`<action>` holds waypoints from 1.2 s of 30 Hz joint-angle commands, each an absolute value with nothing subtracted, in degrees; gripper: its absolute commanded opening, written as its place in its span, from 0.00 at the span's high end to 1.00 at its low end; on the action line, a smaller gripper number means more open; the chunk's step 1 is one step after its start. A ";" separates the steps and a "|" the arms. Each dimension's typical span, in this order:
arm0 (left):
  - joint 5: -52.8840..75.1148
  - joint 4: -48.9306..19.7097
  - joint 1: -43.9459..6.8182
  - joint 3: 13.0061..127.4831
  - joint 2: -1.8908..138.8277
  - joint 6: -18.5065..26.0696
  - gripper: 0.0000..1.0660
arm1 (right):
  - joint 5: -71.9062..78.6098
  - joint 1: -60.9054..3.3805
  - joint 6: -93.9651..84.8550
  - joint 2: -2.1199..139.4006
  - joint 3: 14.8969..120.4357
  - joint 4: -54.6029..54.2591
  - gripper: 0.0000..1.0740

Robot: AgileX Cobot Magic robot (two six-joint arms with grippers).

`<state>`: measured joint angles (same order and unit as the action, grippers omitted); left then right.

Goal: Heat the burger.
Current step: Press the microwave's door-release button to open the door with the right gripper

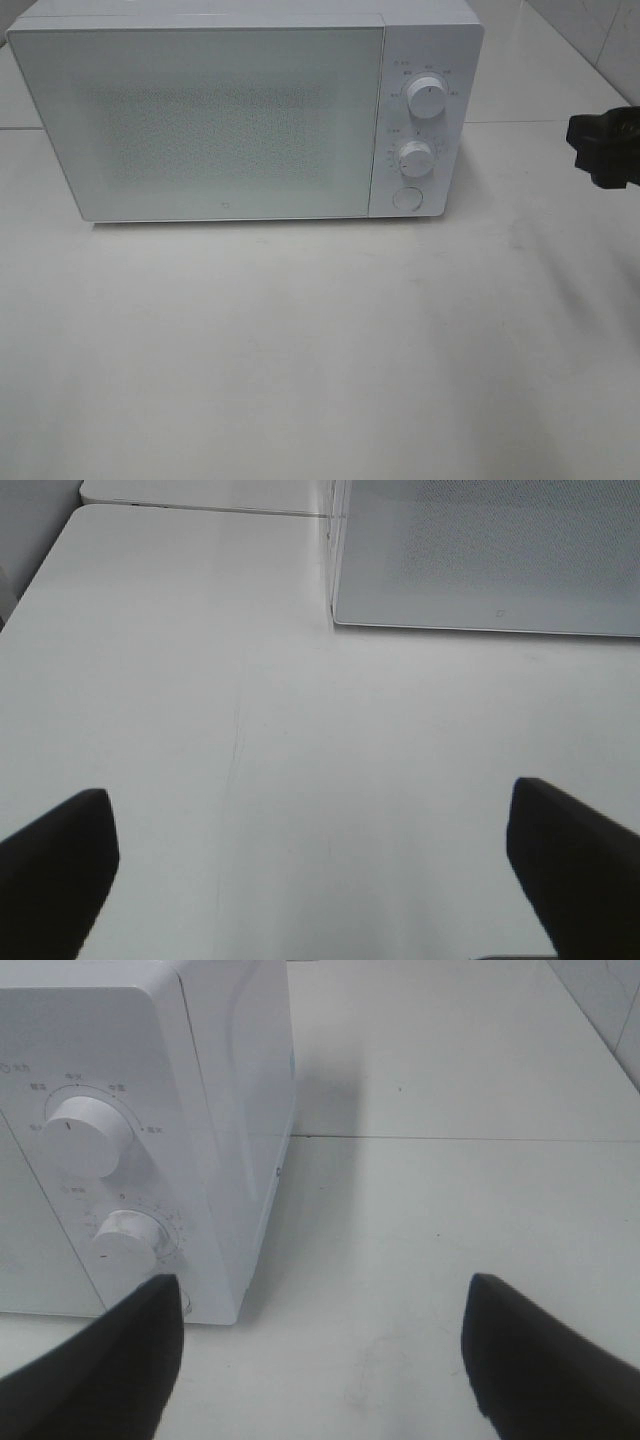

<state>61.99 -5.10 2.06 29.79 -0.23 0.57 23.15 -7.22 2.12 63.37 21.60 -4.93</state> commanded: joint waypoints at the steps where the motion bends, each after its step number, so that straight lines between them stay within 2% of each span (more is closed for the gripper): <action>1: 61.36 -5.21 2.01 29.62 -0.34 0.69 0.08 | 38.90 -9.80 0.40 66.98 17.02 -7.39 0.30; 4: 61.36 -5.21 2.01 29.62 -0.34 0.69 0.08 | 41.20 -10.71 -0.57 67.90 16.27 -8.65 0.30; 6: 61.36 -5.21 2.01 29.62 -0.34 0.69 0.08 | 48.41 -16.16 -6.99 73.57 14.61 -15.93 0.30; 9: 61.36 -5.21 2.01 29.62 -0.34 0.69 0.08 | 49.39 -17.59 -8.54 74.83 14.50 -17.59 0.30; 11: 61.36 -5.21 2.01 29.62 -0.34 0.69 0.08 | 54.77 -23.78 -11.40 80.67 14.50 -24.81 0.30; 13: 61.36 -5.21 2.01 29.62 -0.34 0.69 0.08 | 56.49 -25.15 -11.57 82.16 14.50 -26.07 0.30; 16: 61.36 -5.21 2.01 29.62 -0.34 0.69 0.08 | 63.43 -32.31 -11.57 87.72 14.90 -33.23 0.30; 17: 61.36 -5.21 2.01 29.62 -0.34 0.69 0.08 | 63.43 -32.31 -11.57 87.72 14.90 -33.23 0.30; 22: 61.36 -5.21 2.01 29.62 -0.34 0.69 0.08 | 66.46 -40.79 -13.69 94.14 17.76 -42.91 0.30; 30: 61.36 -5.21 2.01 29.62 -0.34 0.69 0.08 | 66.18 -46.07 -15.01 99.81 22.52 -45.89 0.30; 36: 61.36 -5.21 2.01 29.62 -0.34 0.69 0.08 | 66.23 -47.15 -15.01 101.01 23.84 -46.93 0.30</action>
